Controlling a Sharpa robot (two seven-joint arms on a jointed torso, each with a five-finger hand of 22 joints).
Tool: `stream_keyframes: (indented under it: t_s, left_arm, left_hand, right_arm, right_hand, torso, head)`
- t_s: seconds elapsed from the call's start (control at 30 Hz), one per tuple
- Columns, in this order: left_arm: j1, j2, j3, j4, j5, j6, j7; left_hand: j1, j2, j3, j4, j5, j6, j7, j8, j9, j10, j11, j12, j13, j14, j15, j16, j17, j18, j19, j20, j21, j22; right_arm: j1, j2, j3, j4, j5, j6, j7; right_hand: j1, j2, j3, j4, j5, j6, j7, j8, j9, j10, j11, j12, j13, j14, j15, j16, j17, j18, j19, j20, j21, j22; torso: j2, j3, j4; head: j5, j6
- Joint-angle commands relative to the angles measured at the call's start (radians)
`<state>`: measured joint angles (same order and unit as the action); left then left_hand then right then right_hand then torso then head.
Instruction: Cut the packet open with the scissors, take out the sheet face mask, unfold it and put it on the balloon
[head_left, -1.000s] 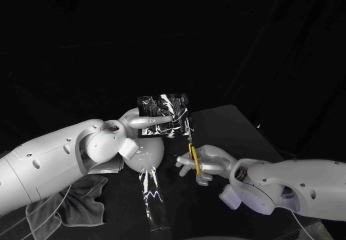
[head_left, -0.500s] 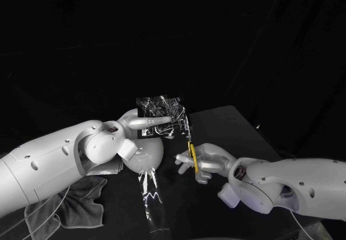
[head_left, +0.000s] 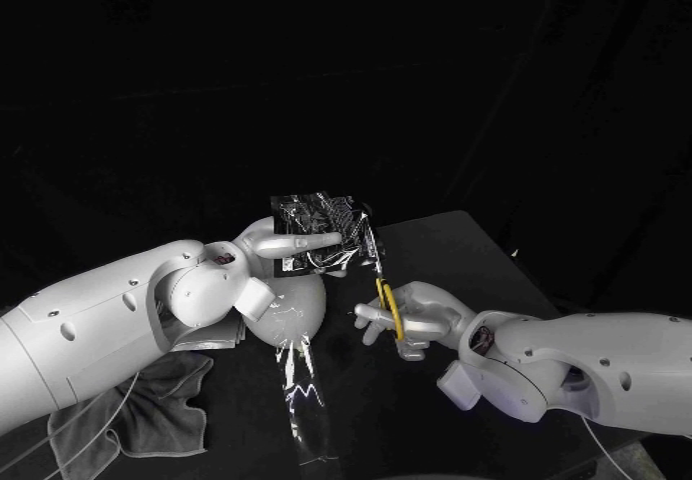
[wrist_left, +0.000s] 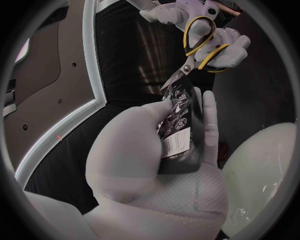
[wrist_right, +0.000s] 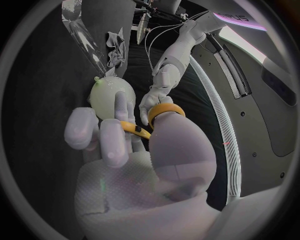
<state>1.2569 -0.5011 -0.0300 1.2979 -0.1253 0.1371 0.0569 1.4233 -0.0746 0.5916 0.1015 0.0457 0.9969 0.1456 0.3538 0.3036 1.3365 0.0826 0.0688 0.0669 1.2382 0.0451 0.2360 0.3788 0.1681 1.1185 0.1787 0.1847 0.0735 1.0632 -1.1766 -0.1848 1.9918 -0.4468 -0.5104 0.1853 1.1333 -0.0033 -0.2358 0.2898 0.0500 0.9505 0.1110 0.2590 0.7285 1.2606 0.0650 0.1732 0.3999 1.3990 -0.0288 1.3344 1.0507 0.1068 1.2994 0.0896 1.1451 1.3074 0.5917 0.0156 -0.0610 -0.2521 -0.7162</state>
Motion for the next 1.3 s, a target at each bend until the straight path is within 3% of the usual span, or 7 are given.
stream_keyframes:
  t_s: [0.03, 0.27, 0.4, 0.53, 0.83, 1.17, 1.3]
  left_arm:
    - [-0.001, 0.002, -0.001, -0.001, -0.012, -0.002, -0.001]
    - [-0.001, 0.004, -0.001, -0.010, -0.012, -0.006, 0.002]
    - [-0.001, 0.004, -0.001, -0.011, -0.013, -0.003, 0.003]
    - [-0.001, 0.003, -0.001, -0.008, -0.014, -0.001, 0.002]
    - [-0.001, 0.002, -0.001, 0.000, -0.014, 0.001, 0.000]
    - [-0.001, 0.001, -0.001, 0.001, -0.016, -0.002, 0.002]
    - [-0.001, 0.000, -0.001, 0.000, -0.016, -0.003, 0.003]
  left_hand:
    - [-0.002, 0.010, 0.001, -0.004, 0.003, 0.003, 0.002, 0.007, 0.093, 0.006, 0.001, 0.003, 0.002, 0.005, -0.003, 0.006, 0.001, 0.017, 0.004, 0.000, 0.005, 0.002]
    - [-0.002, 0.010, 0.001, -0.005, 0.003, 0.002, 0.002, 0.007, 0.094, 0.007, 0.001, 0.003, 0.002, 0.005, -0.003, 0.006, 0.002, 0.017, 0.005, 0.000, 0.005, 0.002]
    - [-0.002, 0.010, 0.001, -0.005, 0.003, 0.002, 0.002, 0.007, 0.094, 0.007, 0.001, 0.003, 0.002, 0.005, -0.003, 0.006, 0.002, 0.017, 0.005, 0.000, 0.005, 0.002]
    - [-0.002, 0.010, 0.001, -0.005, 0.003, 0.002, 0.002, 0.007, 0.094, 0.007, 0.001, 0.003, 0.002, 0.005, -0.003, 0.006, 0.002, 0.017, 0.005, 0.000, 0.005, 0.002]
    - [-0.003, 0.010, 0.002, -0.005, 0.003, 0.002, 0.002, 0.008, 0.094, 0.007, 0.001, 0.003, 0.002, 0.005, -0.003, 0.006, 0.003, 0.017, 0.005, 0.000, 0.006, 0.002]
    - [-0.003, 0.010, 0.002, -0.005, 0.003, 0.002, 0.002, 0.008, 0.094, 0.007, 0.001, 0.003, 0.002, 0.005, -0.003, 0.006, 0.003, 0.017, 0.005, 0.000, 0.006, 0.002]
    - [-0.003, 0.010, 0.002, -0.005, 0.003, 0.002, 0.002, 0.008, 0.094, 0.007, 0.001, 0.003, 0.002, 0.005, -0.003, 0.006, 0.003, 0.017, 0.005, 0.000, 0.006, 0.002]
  right_arm:
    - [0.003, -0.003, 0.003, 0.004, -0.020, 0.014, 0.008]
    - [0.003, -0.010, 0.003, 0.007, -0.035, 0.025, -0.001]
    - [0.004, -0.014, 0.003, 0.006, -0.036, 0.021, 0.000]
    - [0.004, -0.014, 0.003, 0.004, -0.030, 0.012, 0.006]
    - [0.004, -0.002, 0.003, 0.001, -0.015, -0.010, 0.022]
    - [0.004, 0.002, 0.003, -0.002, -0.021, -0.014, 0.021]
    - [0.004, 0.000, 0.003, -0.002, -0.024, -0.015, 0.020]
  right_hand:
    - [0.000, 0.011, -0.012, 0.001, -0.002, 0.006, -0.001, 0.002, 0.003, 0.163, -0.030, 0.003, 0.005, 0.007, 0.001, 0.002, 0.000, -0.009, 0.006, -0.002, 0.005, 0.098]
    - [0.001, 0.021, -0.049, 0.001, -0.002, -0.012, 0.006, -0.015, 0.005, 0.135, -0.023, -0.017, 0.013, 0.000, 0.005, -0.010, -0.020, -0.007, -0.007, -0.003, -0.013, 0.093]
    - [0.000, 0.023, -0.075, 0.002, -0.002, -0.043, 0.023, -0.038, 0.004, 0.091, -0.007, -0.051, 0.007, -0.017, 0.018, -0.028, -0.051, -0.003, -0.024, 0.006, -0.036, 0.086]
    - [0.001, 0.025, -0.079, 0.002, -0.002, -0.049, 0.026, -0.043, 0.004, 0.084, -0.004, -0.059, 0.006, -0.018, 0.022, -0.028, -0.050, -0.004, -0.023, 0.009, -0.033, 0.088]
    - [0.027, 0.065, -0.107, 0.000, -0.002, 0.005, 0.003, -0.022, 0.023, 0.158, -0.026, -0.030, 0.033, 0.008, 0.005, -0.001, -0.005, -0.012, 0.012, 0.001, 0.019, 0.110]
    - [0.069, 0.140, -0.161, -0.002, -0.002, 0.101, -0.047, 0.026, 0.070, 0.248, -0.075, 0.069, 0.125, 0.068, -0.038, 0.066, 0.126, -0.035, 0.083, -0.039, 0.127, 0.154]
    - [0.079, 0.150, -0.181, -0.002, -0.002, 0.103, -0.050, 0.026, 0.080, 0.245, -0.077, 0.085, 0.148, 0.072, -0.041, 0.069, 0.134, -0.037, 0.089, -0.043, 0.136, 0.159]
  torso:
    - [0.000, 0.0001, -0.0001]
    - [0.000, 0.0008, 0.0003]
    - [0.000, 0.0007, 0.0004]
    - [0.000, 0.0009, 0.0003]
    - [0.000, 0.0007, 0.0015]
    - [0.001, 0.0002, 0.0000]
    - [0.000, 0.0004, 0.0004]
  head:
    - [0.000, 0.000]
    - [0.001, -0.002]
    - [-0.001, -0.002]
    - [-0.002, 0.000]
    - [-0.007, 0.000]
    - [-0.005, -0.002]
    - [-0.006, -0.002]
